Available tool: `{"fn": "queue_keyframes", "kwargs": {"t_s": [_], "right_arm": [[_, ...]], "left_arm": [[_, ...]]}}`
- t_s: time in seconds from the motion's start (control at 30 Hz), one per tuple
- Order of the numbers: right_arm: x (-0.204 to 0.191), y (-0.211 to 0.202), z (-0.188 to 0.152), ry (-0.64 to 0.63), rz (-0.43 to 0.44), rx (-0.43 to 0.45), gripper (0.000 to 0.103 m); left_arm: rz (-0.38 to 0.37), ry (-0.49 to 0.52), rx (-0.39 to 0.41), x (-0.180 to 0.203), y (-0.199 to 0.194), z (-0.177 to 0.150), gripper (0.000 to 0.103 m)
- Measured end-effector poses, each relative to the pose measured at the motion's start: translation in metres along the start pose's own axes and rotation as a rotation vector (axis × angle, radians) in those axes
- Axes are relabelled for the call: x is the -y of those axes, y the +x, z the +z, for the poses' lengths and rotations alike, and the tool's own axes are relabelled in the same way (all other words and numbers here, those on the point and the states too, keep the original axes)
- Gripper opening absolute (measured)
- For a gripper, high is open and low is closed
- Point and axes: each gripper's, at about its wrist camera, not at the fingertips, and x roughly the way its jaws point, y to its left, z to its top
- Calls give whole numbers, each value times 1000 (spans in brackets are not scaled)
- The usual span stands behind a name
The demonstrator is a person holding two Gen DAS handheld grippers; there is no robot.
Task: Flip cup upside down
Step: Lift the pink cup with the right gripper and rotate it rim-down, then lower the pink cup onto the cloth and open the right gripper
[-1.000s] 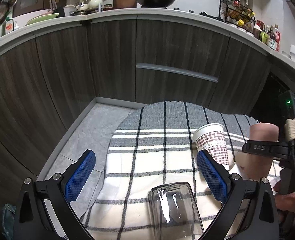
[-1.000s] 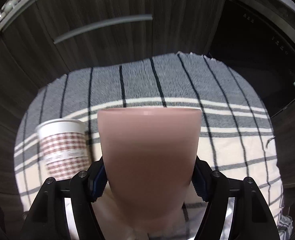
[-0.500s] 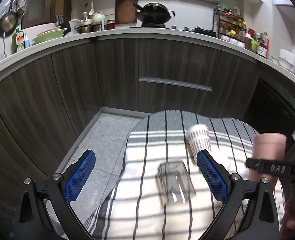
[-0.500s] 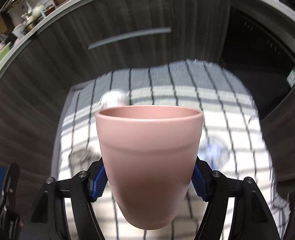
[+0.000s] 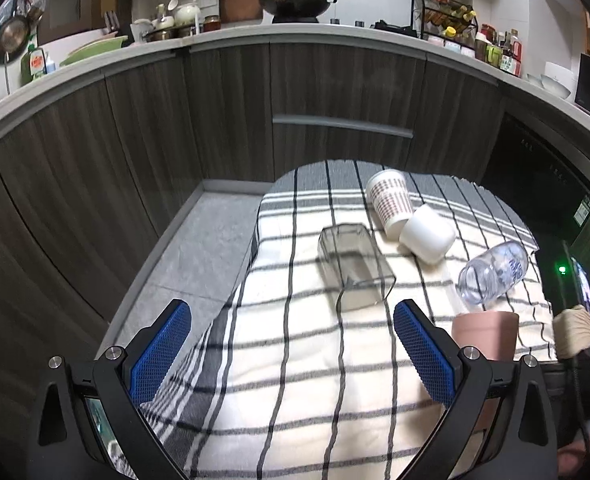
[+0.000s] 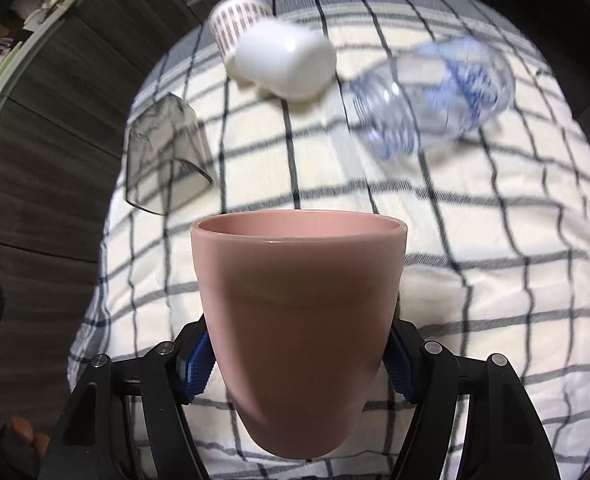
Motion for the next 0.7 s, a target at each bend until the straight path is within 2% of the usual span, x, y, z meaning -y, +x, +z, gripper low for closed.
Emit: {"fn": "queue_keyframes", "kwargs": {"t_s": [0.17,0.33,0.4,0.7], "right_arm": [[7,22,-1,17,-13,-21,70],[6,24,-1,-1,-23,8,71],[7,24,-1,1,-14,11,82],[25,-17,-18,0,52,90,85]], "left_arm": [[9,-1,-21,1,5,-12,103],[13,4,-23,2,5,-17,103],[16,7,-19,3,4,-16,103],[-6,40,-12,24,-9,-23,103]]}}
